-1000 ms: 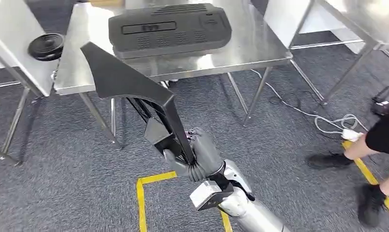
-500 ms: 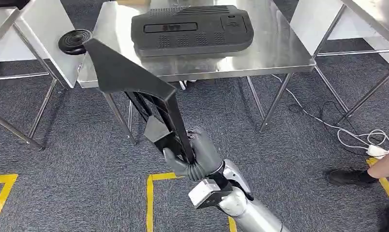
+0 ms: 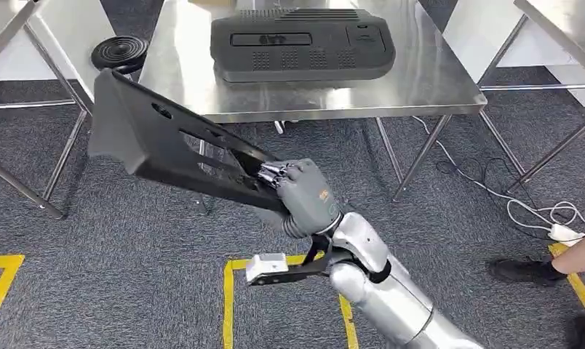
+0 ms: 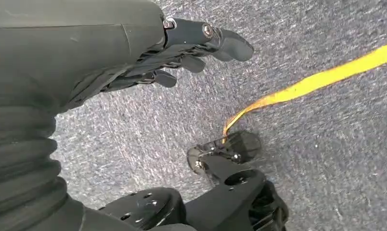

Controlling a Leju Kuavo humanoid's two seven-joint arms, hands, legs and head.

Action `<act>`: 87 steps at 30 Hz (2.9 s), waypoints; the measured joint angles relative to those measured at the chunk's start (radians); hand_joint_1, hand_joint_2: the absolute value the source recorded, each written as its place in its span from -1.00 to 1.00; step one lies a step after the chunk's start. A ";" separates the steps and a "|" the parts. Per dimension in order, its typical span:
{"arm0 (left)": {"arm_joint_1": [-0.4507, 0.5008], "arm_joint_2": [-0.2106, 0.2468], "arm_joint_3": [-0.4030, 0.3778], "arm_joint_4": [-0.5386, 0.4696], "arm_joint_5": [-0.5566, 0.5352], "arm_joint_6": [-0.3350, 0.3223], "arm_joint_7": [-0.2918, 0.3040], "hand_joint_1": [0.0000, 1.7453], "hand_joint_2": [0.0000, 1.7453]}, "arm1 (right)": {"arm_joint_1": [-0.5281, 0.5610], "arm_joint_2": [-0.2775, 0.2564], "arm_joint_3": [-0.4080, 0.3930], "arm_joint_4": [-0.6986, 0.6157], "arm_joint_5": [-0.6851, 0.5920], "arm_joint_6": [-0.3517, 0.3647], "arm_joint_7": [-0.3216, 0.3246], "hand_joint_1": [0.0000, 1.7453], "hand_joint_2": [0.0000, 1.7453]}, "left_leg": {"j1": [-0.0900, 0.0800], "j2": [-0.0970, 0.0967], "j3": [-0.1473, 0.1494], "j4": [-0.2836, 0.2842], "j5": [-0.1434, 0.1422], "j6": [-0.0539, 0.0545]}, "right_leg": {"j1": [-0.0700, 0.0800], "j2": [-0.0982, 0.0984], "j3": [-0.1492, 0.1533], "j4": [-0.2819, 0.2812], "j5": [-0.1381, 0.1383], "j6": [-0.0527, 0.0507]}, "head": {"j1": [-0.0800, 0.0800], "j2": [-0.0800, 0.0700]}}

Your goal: Take the parts from the cabinet and place them on the table.

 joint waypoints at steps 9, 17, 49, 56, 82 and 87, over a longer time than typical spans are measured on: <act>-0.001 0.003 0.015 0.000 -0.011 -0.018 0.018 -1.00 1.00 | -0.208 -0.032 0.069 0.056 0.205 0.168 0.121 1.00 1.00 | 0.004 0.001 0.000 0.000 0.004 0.004 | 0.005 0.000 -0.002 0.002 0.001 0.007 | 0.000 0.000; -0.001 0.005 0.019 0.000 -0.022 -0.022 0.037 -1.00 1.00 | -0.308 -0.046 0.119 0.116 0.331 0.189 0.163 1.00 1.00 | -0.002 0.000 -0.003 0.004 0.000 0.010 | -0.001 -0.001 -0.002 0.000 0.004 0.011 | -0.001 0.000; 0.008 0.011 0.037 -0.002 -0.040 -0.022 0.055 -1.00 1.00 | -0.353 -0.063 0.160 0.190 0.453 0.185 0.230 1.00 1.00 | -0.016 0.001 -0.077 -0.006 0.070 0.027 | 0.008 0.036 0.101 0.011 -0.086 -0.001 | 0.001 0.000; 0.005 0.009 0.043 -0.003 -0.043 -0.015 0.056 -1.00 1.00 | -0.334 -0.064 0.144 0.225 0.616 0.160 0.324 1.00 1.00 | -0.014 -0.020 -0.020 -0.017 0.026 0.054 | 0.012 0.036 -0.144 0.316 -0.176 -0.019 | 0.004 0.000; 0.006 0.002 0.053 -0.003 -0.064 -0.024 0.076 -1.00 1.00 | -0.345 -0.034 0.081 0.385 0.674 0.165 0.331 1.00 1.00 | 0.005 0.007 -0.049 -0.026 0.073 0.028 | 0.002 0.039 0.077 0.016 -0.059 0.012 | 0.003 0.000; 0.001 0.002 0.058 -0.003 -0.072 -0.026 0.079 -1.00 1.00 | -0.348 -0.035 0.080 0.425 0.671 0.166 0.312 1.00 1.00 | -0.002 -0.008 -0.030 -0.026 0.042 0.047 | 0.009 0.038 -0.151 0.296 -0.163 -0.013 | 0.003 0.000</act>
